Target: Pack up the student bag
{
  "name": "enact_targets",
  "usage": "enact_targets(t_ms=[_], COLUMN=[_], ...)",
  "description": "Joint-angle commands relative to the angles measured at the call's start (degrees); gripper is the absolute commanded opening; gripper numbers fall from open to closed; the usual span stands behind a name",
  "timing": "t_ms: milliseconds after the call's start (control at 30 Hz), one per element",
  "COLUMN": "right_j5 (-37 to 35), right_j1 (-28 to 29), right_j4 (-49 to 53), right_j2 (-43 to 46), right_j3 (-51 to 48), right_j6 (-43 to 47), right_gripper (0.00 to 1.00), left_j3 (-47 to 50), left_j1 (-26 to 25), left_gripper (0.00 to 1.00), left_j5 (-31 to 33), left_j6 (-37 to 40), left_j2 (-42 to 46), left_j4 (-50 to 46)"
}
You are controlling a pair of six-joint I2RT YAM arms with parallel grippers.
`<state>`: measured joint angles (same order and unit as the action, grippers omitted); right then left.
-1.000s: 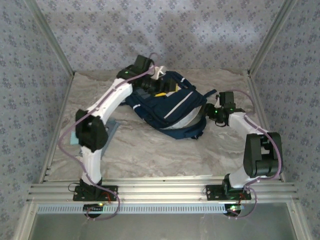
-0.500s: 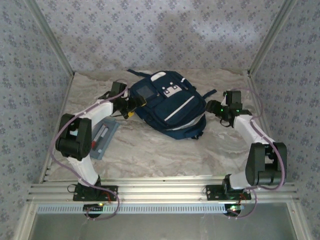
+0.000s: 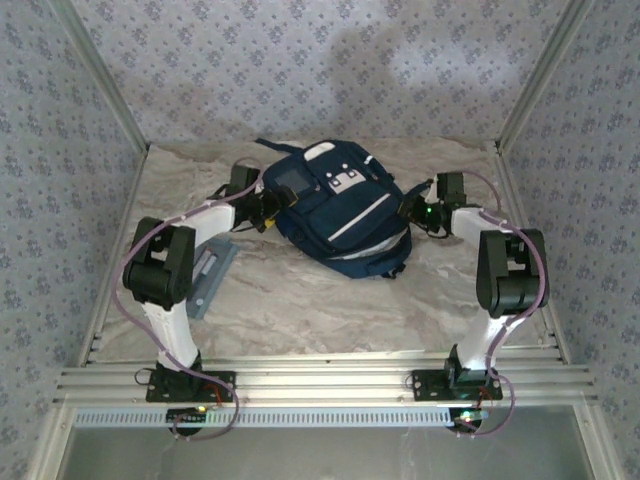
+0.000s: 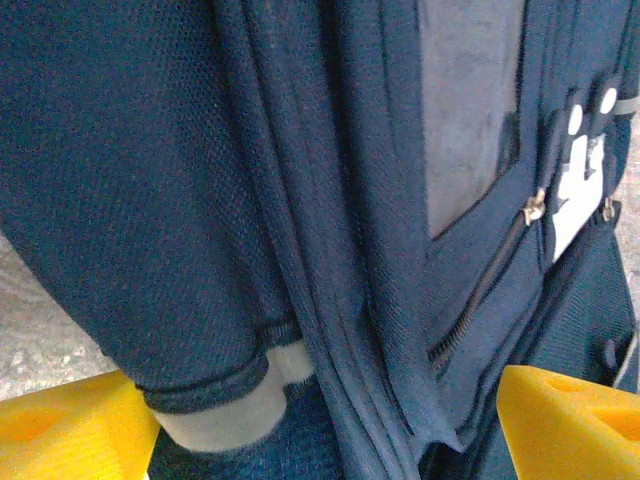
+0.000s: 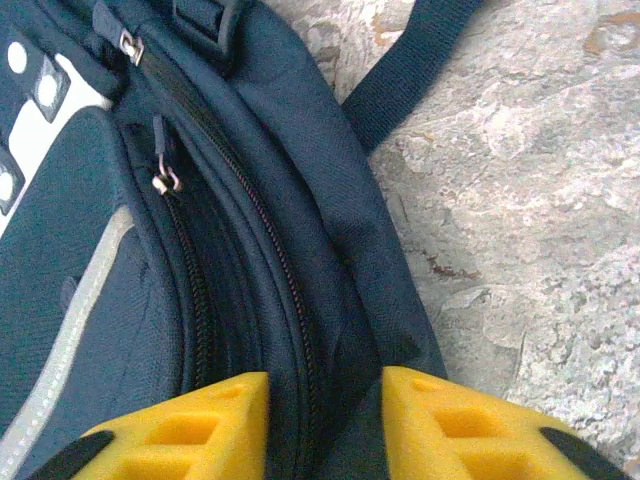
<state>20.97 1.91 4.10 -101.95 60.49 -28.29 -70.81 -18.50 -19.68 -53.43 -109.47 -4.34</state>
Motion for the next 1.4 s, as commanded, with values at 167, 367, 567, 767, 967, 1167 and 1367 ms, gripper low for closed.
enact_targets(t_ms=[167,367,567,767,967,1167,1367], right_j5=[0.92,-2.58,1.27,2.58,0.13,-0.43,-2.57], right_j1=[9.82,20.52,28.48,24.06,14.22,5.81,1.53], right_j4=[2.04,3.86,10.58,20.11,21.15,18.53,14.83], right_j2=[4.96,12.71,15.55,20.63,24.22,20.93,19.16], right_j3=[-6.66,-11.56,-5.28,-1.71,-3.48,-5.38,-8.32], right_j6=[-1.55,-7.20,-1.72,8.69,10.69,5.08,-0.20], right_gripper=[0.29,0.35,0.49,0.60,0.60,0.56,0.56], left_j3=[-10.75,-21.61,-38.87,-55.14,-57.11,-48.00,-42.82], left_j1=[0.90,1.27,1.53,2.02,1.61,-5.00,-14.15], left_gripper=[0.86,0.86,0.87,0.87,0.88,0.88,0.88], left_j5=[-1.32,-1.81,-4.54,0.96,8.16,15.08,18.43], left_j6=[3.98,9.96,15.10,25.22,32.07,36.94,35.69], left_j2=[-7.52,-13.11,-21.71,-24.98,-20.51,-12.40,-9.28], left_j4=[-1.72,-9.29,-20.21,-36.38,-44.90,-45.11,-44.41])
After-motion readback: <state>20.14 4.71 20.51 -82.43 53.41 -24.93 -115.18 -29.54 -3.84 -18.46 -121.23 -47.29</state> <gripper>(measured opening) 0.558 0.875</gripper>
